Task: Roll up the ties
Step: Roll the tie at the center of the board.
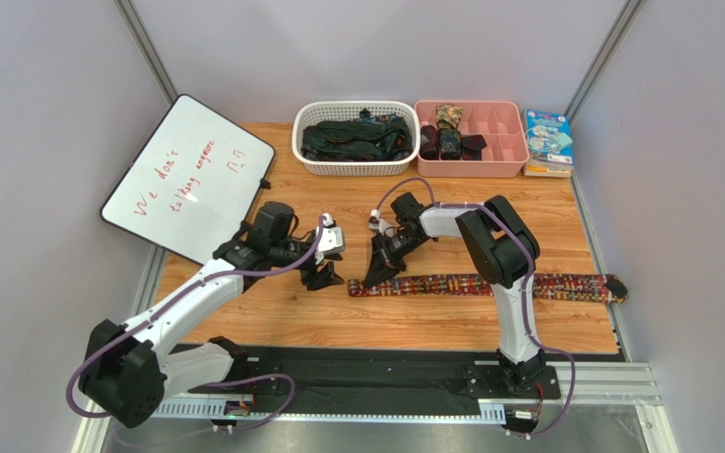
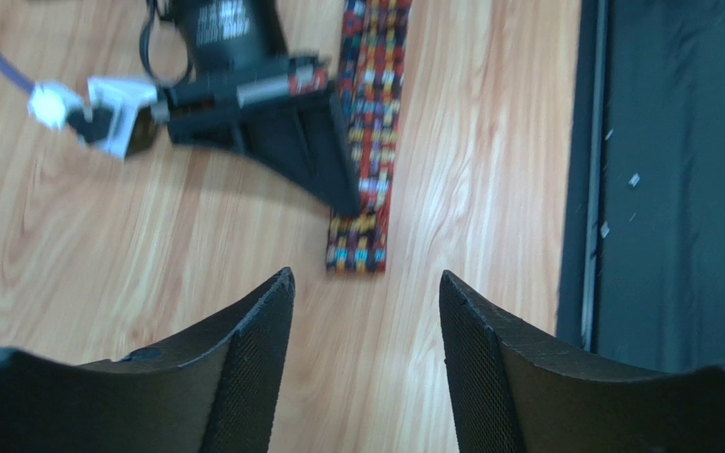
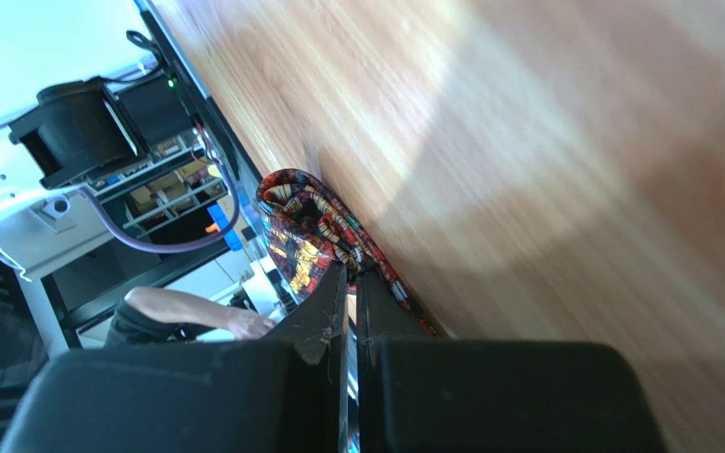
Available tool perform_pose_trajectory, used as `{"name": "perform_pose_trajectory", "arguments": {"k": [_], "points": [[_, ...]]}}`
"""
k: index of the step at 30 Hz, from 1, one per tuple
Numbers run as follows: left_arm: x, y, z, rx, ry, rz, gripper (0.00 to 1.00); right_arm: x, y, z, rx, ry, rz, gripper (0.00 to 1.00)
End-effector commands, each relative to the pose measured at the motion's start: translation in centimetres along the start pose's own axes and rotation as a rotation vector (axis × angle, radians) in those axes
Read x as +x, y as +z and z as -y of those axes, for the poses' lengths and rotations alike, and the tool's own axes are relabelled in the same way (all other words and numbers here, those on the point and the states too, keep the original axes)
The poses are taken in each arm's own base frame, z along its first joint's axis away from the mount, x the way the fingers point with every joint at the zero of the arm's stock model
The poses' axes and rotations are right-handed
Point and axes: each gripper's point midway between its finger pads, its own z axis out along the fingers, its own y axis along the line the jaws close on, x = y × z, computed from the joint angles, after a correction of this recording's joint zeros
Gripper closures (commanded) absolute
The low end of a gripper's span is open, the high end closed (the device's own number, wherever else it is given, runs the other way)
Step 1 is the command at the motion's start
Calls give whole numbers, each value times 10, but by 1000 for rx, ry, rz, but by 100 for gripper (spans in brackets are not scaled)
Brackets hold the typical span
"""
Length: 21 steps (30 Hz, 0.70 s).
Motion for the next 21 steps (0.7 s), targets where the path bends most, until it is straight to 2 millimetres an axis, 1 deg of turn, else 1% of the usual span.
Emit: {"name": "perform_pose_trajectory", "arguments": {"k": [1, 2, 3, 4, 5, 7, 9, 10, 11, 12, 13, 14, 18, 19, 20, 21], "points": [[-59, 15, 17, -10, 21, 164, 35, 14, -7, 24, 91, -45, -2, 100], [-58, 18, 19, -24, -29, 180, 35, 19, -8, 26, 91, -43, -7, 100], [-37, 26, 20, -57, -74, 161, 35, 20, -10, 28, 90, -59, -7, 100], [-50, 28, 17, -83, -33, 233, 34, 23, -11, 27, 87, -67, -9, 100], [-45, 32, 18, -91, -56, 238, 33, 26, -11, 29, 89, -66, -13, 100], [-28, 44, 17, -115, -78, 222, 33, 27, -13, 30, 86, -83, -13, 100], [-16, 50, 17, -125, -78, 224, 33, 28, -12, 32, 87, -95, -14, 100], [-9, 55, 18, -124, -84, 216, 33, 28, -12, 34, 92, -111, -16, 100], [2, 59, 24, -109, -85, 204, 32, 28, -12, 35, 94, -115, -18, 100], [-1, 61, 23, -115, -47, 224, 32, 28, -12, 36, 96, -122, -18, 100], [5, 68, 30, -106, -35, 210, 32, 29, -12, 38, 95, -133, -22, 100], [10, 71, 30, -114, -31, 203, 32, 29, -12, 38, 95, -142, -23, 100], [15, 79, 32, -108, 26, 176, 33, 29, -11, 42, 100, -158, -27, 100], [19, 83, 32, -101, 35, 158, 33, 29, -11, 43, 101, -158, -28, 100], [19, 85, 33, -89, 47, 157, 33, 29, -11, 44, 101, -161, -28, 100], [24, 88, 30, -92, 56, 139, 33, 29, -10, 45, 103, -164, -31, 100]]}}
